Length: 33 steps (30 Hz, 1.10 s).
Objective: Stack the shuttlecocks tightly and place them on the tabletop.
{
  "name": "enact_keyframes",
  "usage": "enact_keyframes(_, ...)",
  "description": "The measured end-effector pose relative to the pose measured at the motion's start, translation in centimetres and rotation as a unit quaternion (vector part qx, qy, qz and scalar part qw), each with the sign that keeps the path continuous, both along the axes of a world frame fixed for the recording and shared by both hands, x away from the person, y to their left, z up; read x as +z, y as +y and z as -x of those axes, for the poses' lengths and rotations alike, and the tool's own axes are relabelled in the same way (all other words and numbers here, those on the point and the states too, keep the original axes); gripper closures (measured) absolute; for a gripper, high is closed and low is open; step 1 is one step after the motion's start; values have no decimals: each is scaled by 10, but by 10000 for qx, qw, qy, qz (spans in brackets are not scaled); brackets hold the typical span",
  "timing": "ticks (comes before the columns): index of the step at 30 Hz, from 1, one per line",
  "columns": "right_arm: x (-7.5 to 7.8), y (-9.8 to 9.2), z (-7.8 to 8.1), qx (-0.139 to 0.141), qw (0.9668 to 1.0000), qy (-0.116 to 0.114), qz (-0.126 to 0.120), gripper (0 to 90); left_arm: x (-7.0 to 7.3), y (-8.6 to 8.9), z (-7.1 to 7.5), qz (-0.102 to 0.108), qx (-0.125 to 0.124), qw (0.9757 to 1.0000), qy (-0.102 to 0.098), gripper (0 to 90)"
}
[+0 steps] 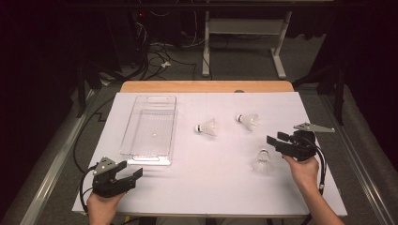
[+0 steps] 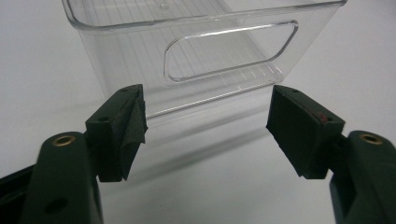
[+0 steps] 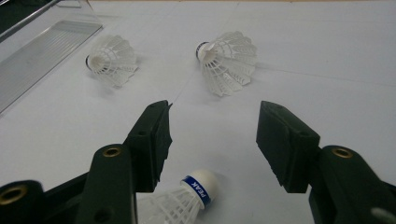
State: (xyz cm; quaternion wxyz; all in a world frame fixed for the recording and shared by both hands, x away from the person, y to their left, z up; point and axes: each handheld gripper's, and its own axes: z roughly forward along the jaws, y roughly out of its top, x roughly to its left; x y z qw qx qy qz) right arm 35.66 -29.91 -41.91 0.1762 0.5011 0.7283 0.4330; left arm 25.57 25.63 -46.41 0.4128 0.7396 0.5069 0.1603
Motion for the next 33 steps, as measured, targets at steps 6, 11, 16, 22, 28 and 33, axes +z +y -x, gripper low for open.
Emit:
enact_keyframes(6,1,6,-6,-12,9999,50,116,459,0,0,0,0,-22,10000,-8,293)
enact_keyframes(11,1,7,-12,-23,9998,105,192,460,0,-1,0,-14,-35,10000,-16,294)
enact_keyframes(16,2,8,-17,-32,9996,174,233,468,0,0,0,-1,-30,10000,-12,294)
enact_keyframes(22,3,10,-23,-48,9994,224,261,479,0,0,0,-1,-31,10000,-10,294)
enact_keyframes(28,1,13,-30,-46,9989,338,313,488,0,0,0,-6,-36,10000,-12,294)
enact_keyframes(33,2,17,-37,-20,9984,447,351,496,0,0,0,-2,-33,10000,-9,293)
